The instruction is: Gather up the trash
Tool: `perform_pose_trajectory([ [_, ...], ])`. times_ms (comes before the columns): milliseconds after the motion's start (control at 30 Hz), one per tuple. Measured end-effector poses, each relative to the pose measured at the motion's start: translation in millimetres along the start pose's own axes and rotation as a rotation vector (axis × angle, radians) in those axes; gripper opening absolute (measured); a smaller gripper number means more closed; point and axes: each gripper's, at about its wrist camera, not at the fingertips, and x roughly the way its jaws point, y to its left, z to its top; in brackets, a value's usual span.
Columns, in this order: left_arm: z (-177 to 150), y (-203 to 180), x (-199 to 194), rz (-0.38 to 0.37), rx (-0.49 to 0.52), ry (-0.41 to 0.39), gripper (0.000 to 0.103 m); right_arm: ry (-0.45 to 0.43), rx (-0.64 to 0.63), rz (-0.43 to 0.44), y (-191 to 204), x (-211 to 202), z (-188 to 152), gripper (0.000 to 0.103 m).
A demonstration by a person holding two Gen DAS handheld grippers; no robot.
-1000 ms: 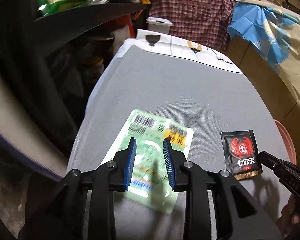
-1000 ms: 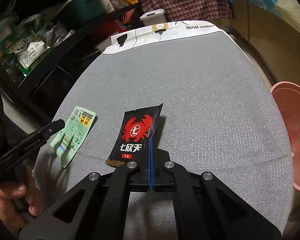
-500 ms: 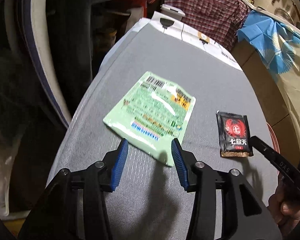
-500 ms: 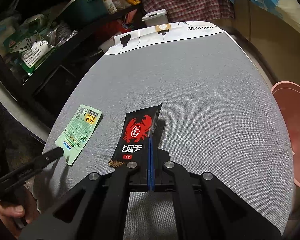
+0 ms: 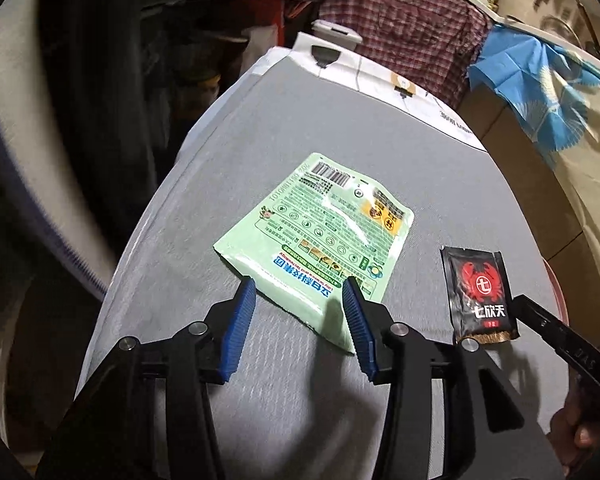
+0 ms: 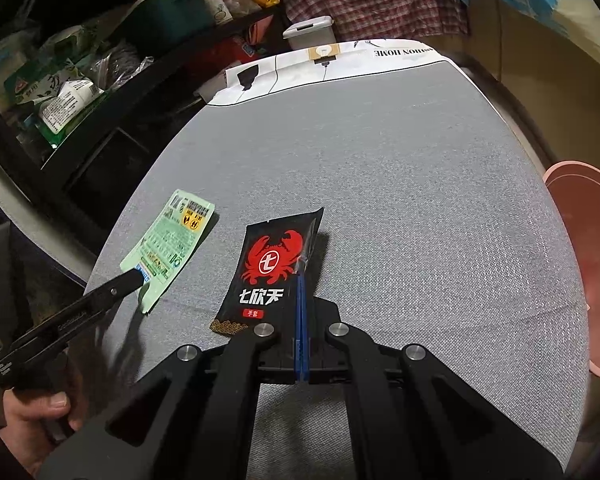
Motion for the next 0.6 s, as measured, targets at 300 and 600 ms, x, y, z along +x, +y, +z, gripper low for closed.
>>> perform_pose_trajectory([
  [300, 13, -23, 6, -0.043, 0.065, -0.023, 0.004, 0.0, 0.016, -0.01, -8, 3, 3, 0.0],
  [600, 29, -69, 10, 0.043, 0.187, -0.076, 0.039, -0.018, 0.033, -0.029, -19, -3, 6, 0.0],
])
